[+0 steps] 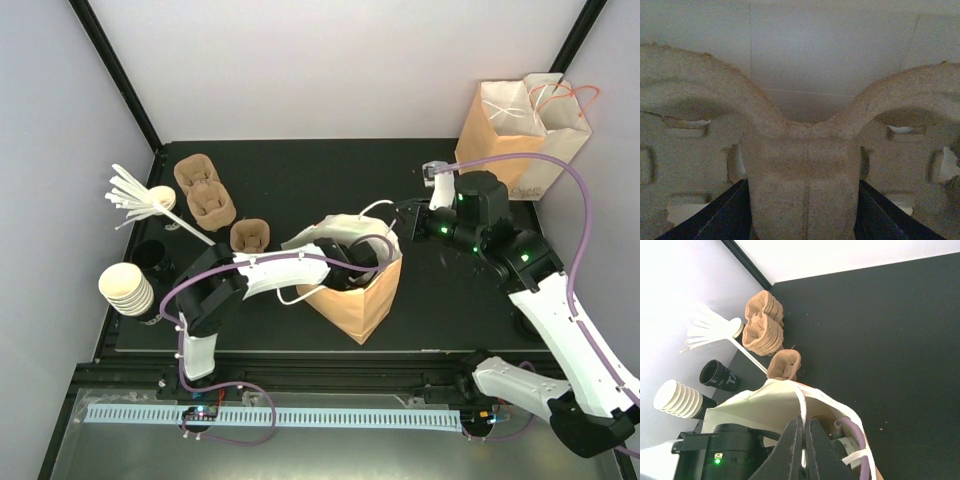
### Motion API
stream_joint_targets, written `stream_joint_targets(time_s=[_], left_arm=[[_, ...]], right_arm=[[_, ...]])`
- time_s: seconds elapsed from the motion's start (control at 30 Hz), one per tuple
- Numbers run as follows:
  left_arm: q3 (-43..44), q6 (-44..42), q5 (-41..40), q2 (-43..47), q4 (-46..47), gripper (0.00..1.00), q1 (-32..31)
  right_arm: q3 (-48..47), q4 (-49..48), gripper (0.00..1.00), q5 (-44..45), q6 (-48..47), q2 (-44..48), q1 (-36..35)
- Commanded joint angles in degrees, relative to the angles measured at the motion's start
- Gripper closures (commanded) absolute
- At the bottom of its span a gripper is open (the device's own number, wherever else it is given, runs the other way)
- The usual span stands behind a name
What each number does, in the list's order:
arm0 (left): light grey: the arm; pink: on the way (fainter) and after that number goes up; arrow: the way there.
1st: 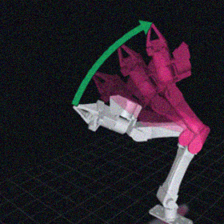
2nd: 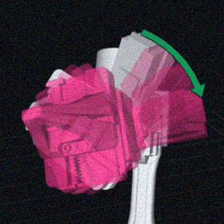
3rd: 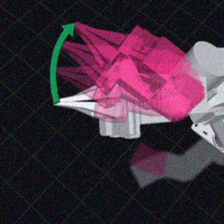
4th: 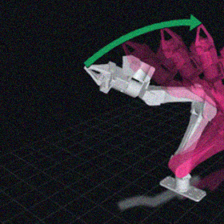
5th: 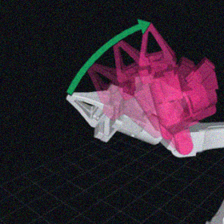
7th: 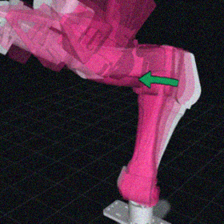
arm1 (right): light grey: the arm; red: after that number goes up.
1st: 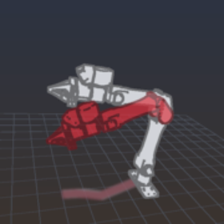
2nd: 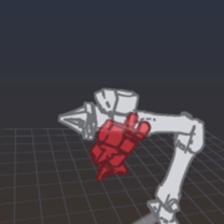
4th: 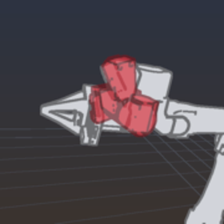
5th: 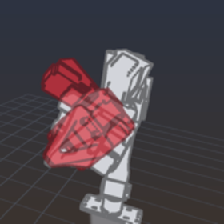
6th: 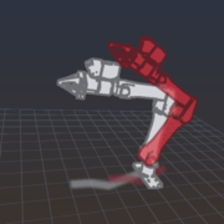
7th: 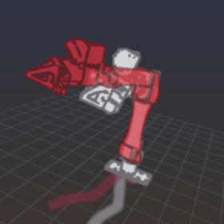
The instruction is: Pack the takeout coffee
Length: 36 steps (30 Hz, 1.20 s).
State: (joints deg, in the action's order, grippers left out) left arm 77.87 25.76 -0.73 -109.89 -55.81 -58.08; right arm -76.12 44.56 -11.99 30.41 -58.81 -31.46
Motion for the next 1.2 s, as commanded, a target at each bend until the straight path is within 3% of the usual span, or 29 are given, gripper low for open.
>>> stream_joint_targets(time_s=[0.0,0.2,1.17], left_arm=[[1.3,0.7,0.3,1.7,-2.9,0.46,0.9],[-1.8,1.1,-3.4,2.7,-0.6,0.47,1.0],[-8.2,0.0,5.2,-7.3,5.4,0.48,0.8]], right_arm=[[-0.7,-3.1,0.99,2.1,-1.6,3.5,0.3],[0.3,-2.9,0.99,6.3,-1.0,6.8,0.3],[0.5,-2.5,0.99,4.2,-2.3,5.9,0.3]])
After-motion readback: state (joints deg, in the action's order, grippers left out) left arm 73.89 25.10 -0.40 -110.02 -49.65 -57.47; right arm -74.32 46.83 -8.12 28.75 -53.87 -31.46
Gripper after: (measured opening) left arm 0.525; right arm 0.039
